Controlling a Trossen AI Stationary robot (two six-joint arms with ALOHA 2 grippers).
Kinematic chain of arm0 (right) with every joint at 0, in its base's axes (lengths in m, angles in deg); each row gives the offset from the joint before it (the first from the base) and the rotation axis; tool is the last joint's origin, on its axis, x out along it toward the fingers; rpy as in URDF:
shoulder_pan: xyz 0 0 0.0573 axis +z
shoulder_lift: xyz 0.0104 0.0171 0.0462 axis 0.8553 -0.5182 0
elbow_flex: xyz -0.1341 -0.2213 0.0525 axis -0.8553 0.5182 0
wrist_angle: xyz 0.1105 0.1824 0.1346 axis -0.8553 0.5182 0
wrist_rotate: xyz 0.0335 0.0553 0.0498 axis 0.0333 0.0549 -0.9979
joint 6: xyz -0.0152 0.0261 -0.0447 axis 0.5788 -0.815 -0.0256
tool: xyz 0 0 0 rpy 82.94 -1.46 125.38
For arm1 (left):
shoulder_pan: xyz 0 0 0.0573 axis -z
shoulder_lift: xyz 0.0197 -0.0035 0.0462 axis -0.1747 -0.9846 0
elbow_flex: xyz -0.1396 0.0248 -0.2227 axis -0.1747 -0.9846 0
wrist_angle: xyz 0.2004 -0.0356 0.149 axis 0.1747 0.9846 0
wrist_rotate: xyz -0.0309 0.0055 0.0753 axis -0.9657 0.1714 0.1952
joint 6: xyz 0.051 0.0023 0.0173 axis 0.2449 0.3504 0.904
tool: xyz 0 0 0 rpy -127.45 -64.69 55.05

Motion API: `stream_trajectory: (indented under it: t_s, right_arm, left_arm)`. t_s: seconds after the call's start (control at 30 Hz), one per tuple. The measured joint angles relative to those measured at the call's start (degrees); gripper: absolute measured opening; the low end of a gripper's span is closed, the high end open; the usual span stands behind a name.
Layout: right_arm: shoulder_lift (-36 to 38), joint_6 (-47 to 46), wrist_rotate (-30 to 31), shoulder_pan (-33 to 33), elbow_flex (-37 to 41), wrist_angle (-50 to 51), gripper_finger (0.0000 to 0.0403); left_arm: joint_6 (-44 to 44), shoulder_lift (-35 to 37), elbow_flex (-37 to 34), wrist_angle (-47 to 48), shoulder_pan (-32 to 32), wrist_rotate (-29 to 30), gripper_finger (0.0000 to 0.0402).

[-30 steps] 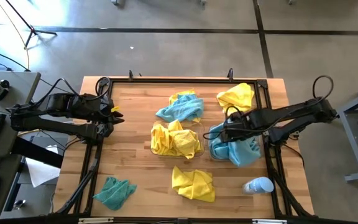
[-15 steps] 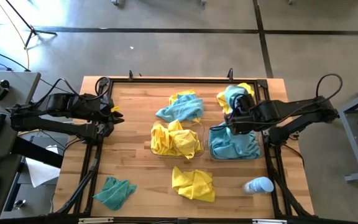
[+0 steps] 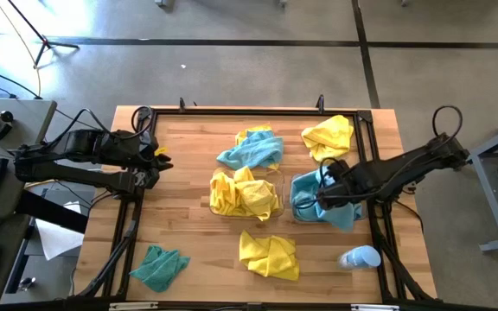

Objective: Sort microfiber towel by color & place in baskets
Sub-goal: Put the blue microfiber cloth into the right transparent bin

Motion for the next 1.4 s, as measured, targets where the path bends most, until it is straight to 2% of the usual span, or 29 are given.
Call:
stream_trajectory:
  t_s: [0.2,0.43,0.53,0.7,0.97,1.13,1.33,1.4]
  right_arm:
    - [0.1,-3.0,-2.4,-0.4,10.3,-11.0,0.0078]
    - [0.1,-5.4,-7.3,-2.3,24.0,-29.7,0.0145]
    - [0.3,-6.8,-9.1,-2.7,25.7,-32.1,0.017]
    - [0.6,-6.2,-8.9,-2.6,21.4,-27.9,0.0203]
    - [0.9,-5.0,-7.8,-2.6,7.4,-11.2,0.0231]
    - [0.9,-5.0,-3.1,-2.6,-0.6,-4.4,0.0232]
    - [0.9,-2.4,5.4,-2.5,-6.7,-2.9,0.0232]
    - [0.9,-1.3,6.0,-2.5,-7.9,-2.6,0.0232]
  left_arm:
    - [0.0,0.0,0.0,0.0,0.0,0.2,0.0101]
    - [0.0,0.0,0.0,0.0,0.0,0.1,0.0101]
    - [0.0,0.0,0.0,0.0,0.0,0.1,0.0101]
    - [0.0,0.0,0.0,-0.1,0.0,0.1,0.0101]
    - [0.0,0.0,0.0,-0.1,0.0,0.1,0.0101]
    - [0.0,0.0,0.0,-0.1,0.0,0.1,0.0101]
    - [0.0,0.0,0.0,-0.1,0.0,-0.5,0.0101]
    - [0.0,0.0,0.0,-0.1,0.0,-0.5,0.0101]
